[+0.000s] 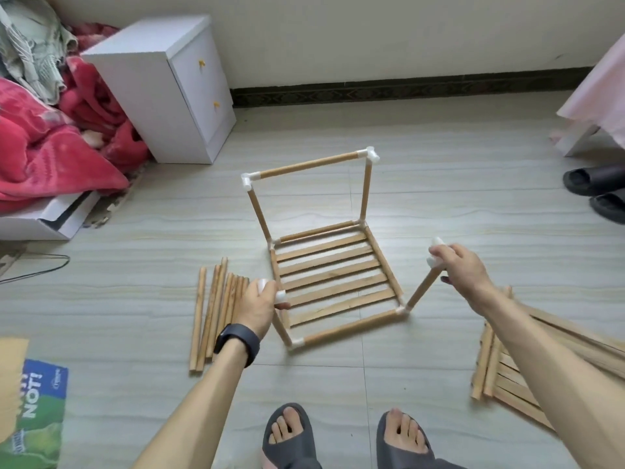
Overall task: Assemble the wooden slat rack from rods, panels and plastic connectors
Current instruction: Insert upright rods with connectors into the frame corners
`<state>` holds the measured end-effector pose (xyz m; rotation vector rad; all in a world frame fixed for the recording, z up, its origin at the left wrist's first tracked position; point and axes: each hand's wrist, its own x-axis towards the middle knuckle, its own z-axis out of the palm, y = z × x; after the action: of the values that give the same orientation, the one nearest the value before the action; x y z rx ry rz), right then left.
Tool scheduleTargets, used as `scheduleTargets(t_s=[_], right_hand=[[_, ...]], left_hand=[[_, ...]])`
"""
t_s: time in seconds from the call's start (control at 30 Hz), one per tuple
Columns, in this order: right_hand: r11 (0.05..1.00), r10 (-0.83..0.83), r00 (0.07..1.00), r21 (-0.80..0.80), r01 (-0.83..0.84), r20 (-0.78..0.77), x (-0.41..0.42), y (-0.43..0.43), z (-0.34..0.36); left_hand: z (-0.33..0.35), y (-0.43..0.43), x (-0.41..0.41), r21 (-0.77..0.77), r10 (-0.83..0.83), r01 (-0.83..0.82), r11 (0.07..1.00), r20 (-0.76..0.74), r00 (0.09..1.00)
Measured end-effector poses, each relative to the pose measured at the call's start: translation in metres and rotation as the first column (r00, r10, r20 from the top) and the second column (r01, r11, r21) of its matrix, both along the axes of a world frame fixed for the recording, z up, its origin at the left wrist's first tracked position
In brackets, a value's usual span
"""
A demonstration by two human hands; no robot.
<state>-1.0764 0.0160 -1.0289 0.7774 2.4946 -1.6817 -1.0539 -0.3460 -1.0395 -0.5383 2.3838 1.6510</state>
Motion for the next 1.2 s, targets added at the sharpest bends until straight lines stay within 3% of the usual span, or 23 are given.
scheduleTargets(t_s=[0.1,0.4,0.7,0.87,1.07,1.13,1.2], right_hand=[[0.997,-0.035,0.998,0.062,0.038,-0.043,0.039,-0.011,-0.011],[0.919,-0.365,0.917,-0.22,0.328,-0.159,0.076,-0.006,-0.039],[0.953,-0.244,0.946,-0.233,0.193,-0.213,0.071,0.009,-0.037],[0.951,-0.261,0.94,-0.227,0.211,-0.221,0.068,0.01,-0.034],[0.979,-0.201,0.964,-0.049,0.196,-0.173,0.071,0.008,-0.02],[0.957,-0.21,0.964,0.168,0.236,-0.161,0.08,0.011,-0.02],[0.868,-0.253,0.943,0.381,0.319,-0.216,0.088,0.01,-0.016]], left_hand=[[-0.004,-0.006,-0.01,0.033,0.078,-0.078,0.996,0.014,0.997],[-0.012,0.021,-0.005,0.076,0.094,-0.093,0.993,-0.008,0.996],[-0.022,0.021,-0.013,-0.026,0.063,-0.064,0.998,-0.043,0.997],[-0.019,0.03,-0.01,-0.006,0.028,-0.028,1.0,-0.044,0.999],[-0.006,0.045,0.013,-0.008,-0.021,0.021,1.0,-0.03,0.999],[-0.005,0.045,0.022,0.018,-0.024,0.024,1.0,-0.008,1.0],[-0.004,0.043,0.029,0.039,-0.037,0.037,0.999,0.012,0.999]])
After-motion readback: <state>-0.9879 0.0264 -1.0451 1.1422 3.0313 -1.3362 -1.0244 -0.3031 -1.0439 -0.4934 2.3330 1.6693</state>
